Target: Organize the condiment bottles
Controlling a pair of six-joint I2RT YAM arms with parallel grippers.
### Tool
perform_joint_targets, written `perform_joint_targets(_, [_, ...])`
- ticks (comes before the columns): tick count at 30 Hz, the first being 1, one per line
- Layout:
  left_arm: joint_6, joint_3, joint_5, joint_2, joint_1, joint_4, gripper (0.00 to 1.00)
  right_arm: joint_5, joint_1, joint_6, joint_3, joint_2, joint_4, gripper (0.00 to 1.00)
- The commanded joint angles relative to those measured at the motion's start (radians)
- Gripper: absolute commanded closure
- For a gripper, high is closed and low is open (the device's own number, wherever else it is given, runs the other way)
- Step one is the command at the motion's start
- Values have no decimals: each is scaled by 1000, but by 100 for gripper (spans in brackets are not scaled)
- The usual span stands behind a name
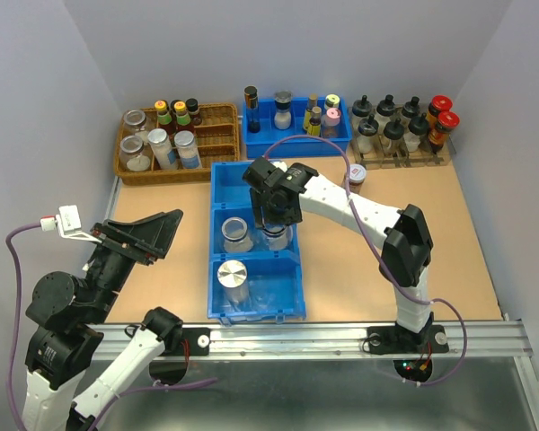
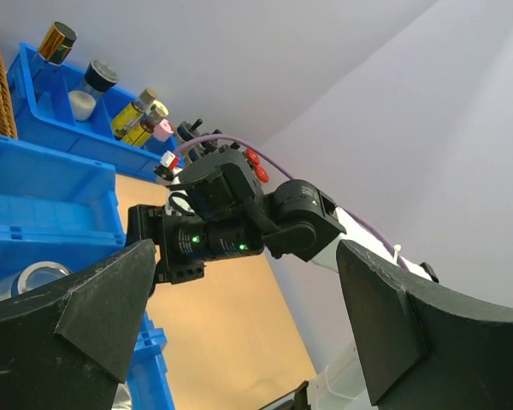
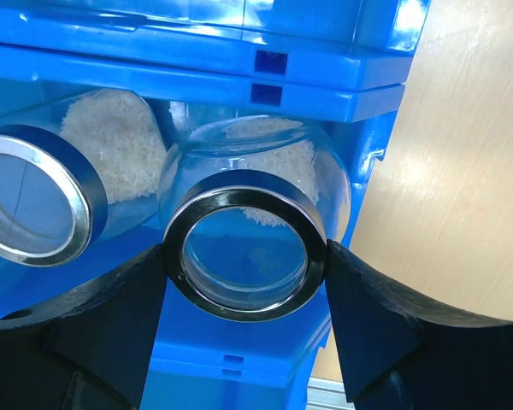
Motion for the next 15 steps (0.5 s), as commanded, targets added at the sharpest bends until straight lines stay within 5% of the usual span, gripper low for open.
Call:
perform_joint_targets(1, [-3, 10, -6, -2, -1, 23, 2, 53, 3, -4, -7, -1, 34, 79])
perform_joint_targets(6, [-5, 10, -8, -9, -3, 17, 2, 53, 3, -7, -12, 14, 36, 41])
perform_joint_targets(15, [-2, 10, -6, -5, -3, 17, 2, 52, 3, -4, -12, -8, 35, 9])
